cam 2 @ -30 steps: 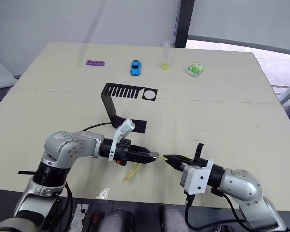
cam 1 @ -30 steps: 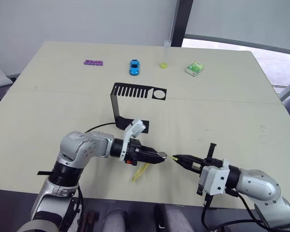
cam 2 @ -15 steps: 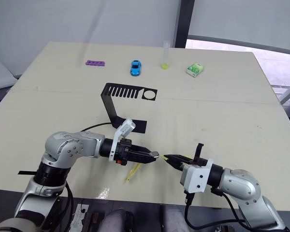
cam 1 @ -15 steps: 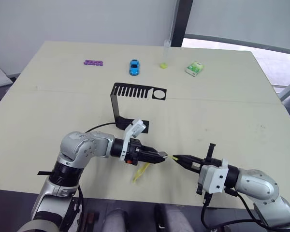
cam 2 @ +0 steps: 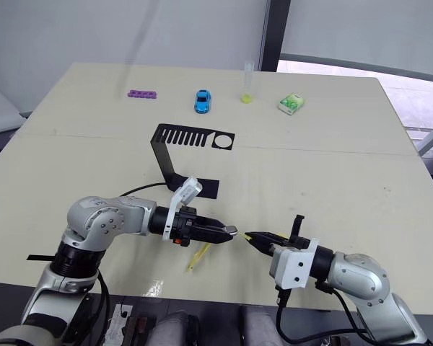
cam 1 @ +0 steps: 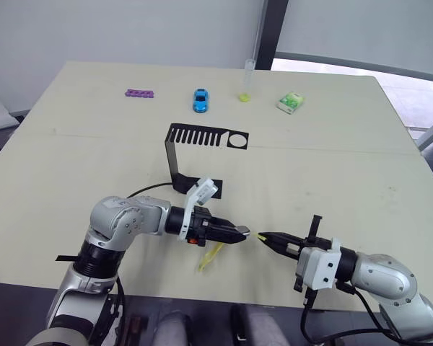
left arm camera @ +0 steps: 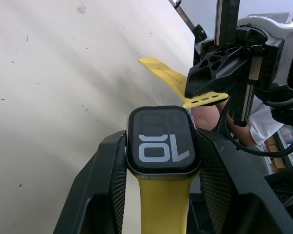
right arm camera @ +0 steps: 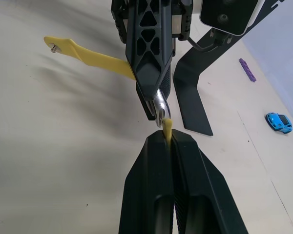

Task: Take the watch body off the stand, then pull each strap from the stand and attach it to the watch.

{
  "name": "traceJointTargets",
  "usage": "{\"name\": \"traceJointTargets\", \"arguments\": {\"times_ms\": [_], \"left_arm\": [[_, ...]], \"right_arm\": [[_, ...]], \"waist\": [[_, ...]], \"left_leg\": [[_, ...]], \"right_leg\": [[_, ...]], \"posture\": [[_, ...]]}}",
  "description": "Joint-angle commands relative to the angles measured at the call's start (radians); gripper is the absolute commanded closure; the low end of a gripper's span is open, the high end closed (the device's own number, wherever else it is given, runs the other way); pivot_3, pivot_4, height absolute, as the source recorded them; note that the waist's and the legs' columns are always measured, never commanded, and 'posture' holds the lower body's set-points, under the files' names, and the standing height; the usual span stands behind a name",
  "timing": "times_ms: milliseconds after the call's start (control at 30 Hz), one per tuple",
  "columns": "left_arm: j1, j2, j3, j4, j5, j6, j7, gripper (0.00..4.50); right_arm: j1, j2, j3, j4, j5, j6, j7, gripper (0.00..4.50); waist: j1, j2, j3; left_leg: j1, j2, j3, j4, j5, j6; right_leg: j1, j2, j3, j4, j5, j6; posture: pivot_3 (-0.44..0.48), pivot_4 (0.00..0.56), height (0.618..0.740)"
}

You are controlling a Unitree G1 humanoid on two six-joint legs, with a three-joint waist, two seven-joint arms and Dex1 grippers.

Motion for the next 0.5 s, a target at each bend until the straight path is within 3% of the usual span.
{"name": "traceJointTargets", "arguments": {"times_ms": [33,500], "left_arm": [[0.002,-0.008,0.014,-0.034,-0.024,-0.007,-0.002,2.9],[0.002,-0.005,0.009,-0.029,-0.015,-0.01,0.001,2.9]], "right_arm": [[-0.003,0.0,0.006,-0.021,0.021,-0.016,0.0,4.5],[-0.011,-0.004,0.003,-0.01,0.02,-0.013,-0.008,4.5]], "waist": [[0.0,0.0,0.0],[0.0,0.0,0.0]], "left_leg": [[0.0,0.0,0.0,0.0,0.0,0.0],[0.0,0.0,0.0,0.0,0.0,0.0]], "right_leg": [[0.0,0.0,0.0,0.0,0.0,0.0],[0.0,0.0,0.0,0.0,0.0,0.0]], "posture": [[0.0,0.15,0.74],[0.0,0.15,0.74]]}}
